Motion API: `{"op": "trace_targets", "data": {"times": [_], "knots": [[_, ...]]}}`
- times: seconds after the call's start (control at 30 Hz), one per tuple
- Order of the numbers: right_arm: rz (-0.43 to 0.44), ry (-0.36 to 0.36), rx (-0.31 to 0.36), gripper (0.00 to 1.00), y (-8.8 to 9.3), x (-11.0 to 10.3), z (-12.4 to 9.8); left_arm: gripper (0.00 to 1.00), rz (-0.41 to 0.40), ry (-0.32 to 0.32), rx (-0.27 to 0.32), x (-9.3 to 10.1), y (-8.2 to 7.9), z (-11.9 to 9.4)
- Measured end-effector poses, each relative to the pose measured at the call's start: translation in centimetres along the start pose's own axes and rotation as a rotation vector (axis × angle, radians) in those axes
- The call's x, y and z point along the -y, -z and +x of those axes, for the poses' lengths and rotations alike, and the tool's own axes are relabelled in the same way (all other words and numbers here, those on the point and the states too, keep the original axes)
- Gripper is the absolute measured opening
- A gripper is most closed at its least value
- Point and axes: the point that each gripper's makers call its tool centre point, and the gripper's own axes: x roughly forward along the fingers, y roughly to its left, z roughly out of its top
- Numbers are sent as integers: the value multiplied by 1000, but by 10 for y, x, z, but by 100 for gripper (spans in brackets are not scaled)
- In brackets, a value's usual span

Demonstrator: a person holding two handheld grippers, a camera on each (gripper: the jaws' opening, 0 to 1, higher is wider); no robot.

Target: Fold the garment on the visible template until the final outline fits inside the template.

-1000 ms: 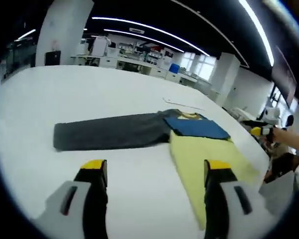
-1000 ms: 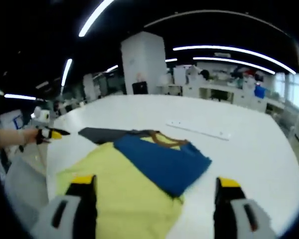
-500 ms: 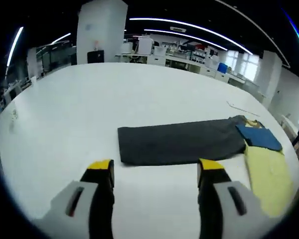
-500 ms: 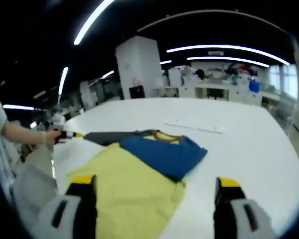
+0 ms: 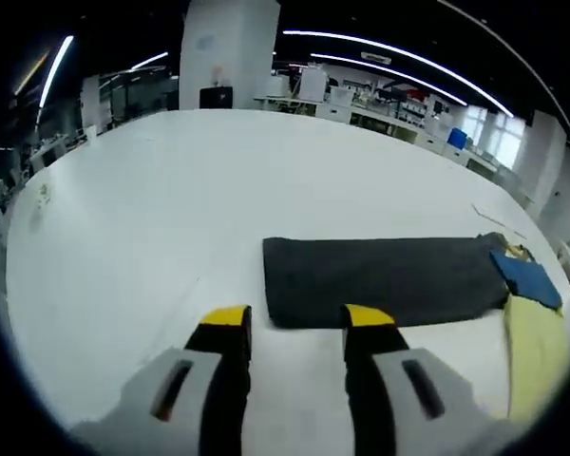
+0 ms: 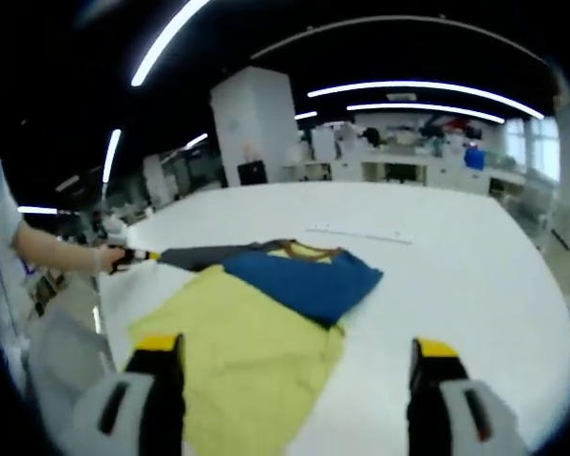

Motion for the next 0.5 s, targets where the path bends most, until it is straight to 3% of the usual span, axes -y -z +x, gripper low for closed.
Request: {"op": "trace_targets", "data": {"times": [0.17,0.2,0.27,0.4,0.5], "knots": [[9,-2,-4,99,3,0,-1,26,-17,-3,-35,-5,7,7],[13,1,-3,99,3,2,-1,25,14,-6,-11,-6,2,7],[30,0,-6,99,5,2,-1,24,-15,-5,-23,-5,5,4],[55,-10,3,99,2,-1,-3,12,9,-33,-37,-10,6,0],[52,-11,-4,99,4,0,-2,9,3,-22,-58,-11,1,7]]}}
